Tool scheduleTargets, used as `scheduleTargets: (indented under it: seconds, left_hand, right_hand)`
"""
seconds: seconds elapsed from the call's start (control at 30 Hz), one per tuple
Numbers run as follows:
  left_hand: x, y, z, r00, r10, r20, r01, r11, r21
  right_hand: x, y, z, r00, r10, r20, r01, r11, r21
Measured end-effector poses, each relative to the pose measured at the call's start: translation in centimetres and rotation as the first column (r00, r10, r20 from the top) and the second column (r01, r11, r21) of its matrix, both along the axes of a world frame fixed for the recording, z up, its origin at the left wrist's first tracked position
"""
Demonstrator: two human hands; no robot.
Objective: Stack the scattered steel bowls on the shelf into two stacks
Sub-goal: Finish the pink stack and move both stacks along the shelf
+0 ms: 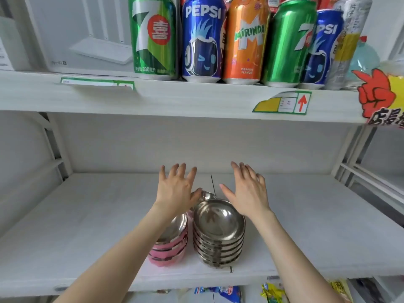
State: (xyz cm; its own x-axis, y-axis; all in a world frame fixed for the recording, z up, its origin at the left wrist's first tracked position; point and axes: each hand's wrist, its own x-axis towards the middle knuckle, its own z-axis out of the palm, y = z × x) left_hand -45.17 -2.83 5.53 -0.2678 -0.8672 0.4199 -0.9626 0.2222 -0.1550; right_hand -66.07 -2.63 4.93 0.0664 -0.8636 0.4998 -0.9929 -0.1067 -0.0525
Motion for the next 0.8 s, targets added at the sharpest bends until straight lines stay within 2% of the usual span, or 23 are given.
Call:
scheduleTargets:
  seconds: [0.3, 0.47, 0.57, 0.67, 0.73, 0.8]
  left_hand:
    - [0.8, -8.6, -2.7, 0.999, 0.030, -0.020, -0.028, 0.994, 0.104]
    - [2.3, -12.5, -4.9, 1.000, 0.006, -0.017, 0.000, 0.951, 0.309]
    - [3.3, -14.6, -6.0, 0.997, -0.007, -0.082, 0.048, 0.865, 0.500]
    - [3.6, -15.7, -7.0, 0.973, 0.006, -0.230, 0.158, 0.709, 0.687]
    - [3.5, -16.0, -7.5, 0.950, 0.017, -0.311, 0.238, 0.606, 0.759]
    - [3.3, -16.0, -7.8, 0.936, 0.036, -0.350, 0.278, 0.535, 0.798]
  right_hand:
    - [0.2, -8.7, -1.8, 0.998, 0.067, -0.004, -0.066, 0.987, 0.144]
    - [0.4, -12.4, -3.7, 0.990, 0.122, 0.066, -0.136, 0.936, 0.325]
    - [0.4, -13.9, -5.4, 0.980, 0.124, 0.154, -0.184, 0.857, 0.481]
    - [0.3, -14.4, -6.9, 0.961, 0.070, 0.268, -0.228, 0.751, 0.620]
    - [0.2, -14.4, -7.5, 0.928, -0.015, 0.372, -0.263, 0.681, 0.684]
    - [-0.1, -14.4, -7.9, 0.914, -0.050, 0.402, -0.281, 0.636, 0.719]
